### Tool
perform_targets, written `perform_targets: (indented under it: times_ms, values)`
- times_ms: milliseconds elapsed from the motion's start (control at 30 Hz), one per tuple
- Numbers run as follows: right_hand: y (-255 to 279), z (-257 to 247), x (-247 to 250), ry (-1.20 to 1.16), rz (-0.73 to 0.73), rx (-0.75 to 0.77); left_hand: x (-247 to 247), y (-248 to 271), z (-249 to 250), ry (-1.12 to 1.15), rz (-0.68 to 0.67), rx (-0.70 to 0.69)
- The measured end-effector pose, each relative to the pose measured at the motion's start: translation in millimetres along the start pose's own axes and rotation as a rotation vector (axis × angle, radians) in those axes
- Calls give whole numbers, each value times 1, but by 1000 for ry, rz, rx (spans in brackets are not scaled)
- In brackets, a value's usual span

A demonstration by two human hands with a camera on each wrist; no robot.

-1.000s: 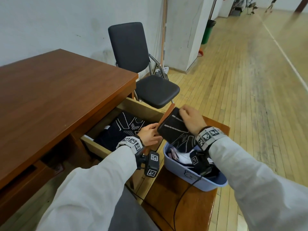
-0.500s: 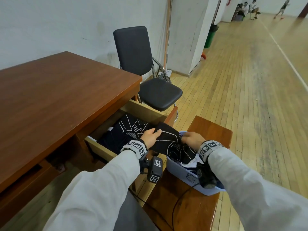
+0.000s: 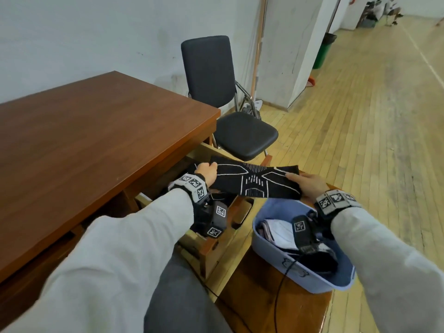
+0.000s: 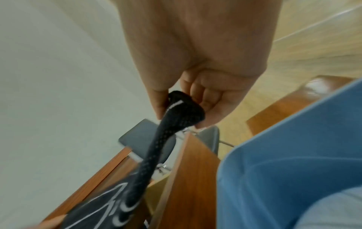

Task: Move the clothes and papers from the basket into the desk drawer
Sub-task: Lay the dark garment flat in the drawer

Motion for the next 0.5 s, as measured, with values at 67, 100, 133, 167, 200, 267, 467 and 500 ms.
perform_targets:
  times_ms: [67,100,133,167,200,267,467,500]
  values:
    - [3,-19,-26,85,-32,76,14,0,-1,10,-57,55]
    - [6,-27,-40,154,-60,109,19,-1,-3,-33,-81,68]
    - [9,-34,-54,225,-83,143,23,-2,-6,-85,-99,65]
    - [11,-40,-65,294,-94,178,28,-5,-7,-117,-100,48]
    - [8,-47,-79,352,-113,208,35,-12,-8,-136,-65,22]
    - [10,-58,-97,435,-119,269,47,-30,-12,-158,49,-30]
    - [0,-71,-129,501,40,422,56,-71,-19,-341,243,-182]
    - [-3,-70,-135,552,32,449,53,-75,-19,-402,235,-198]
Point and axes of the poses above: each hand's wrist, its own y-axis away from the middle knuckle, its own x-axis out of the back of the hand, z = x × y, the point moved 7 cm from there along -y, towards the middle knuckle, and after that the axes turned 5 degrees about z, right-handed, at the moved point
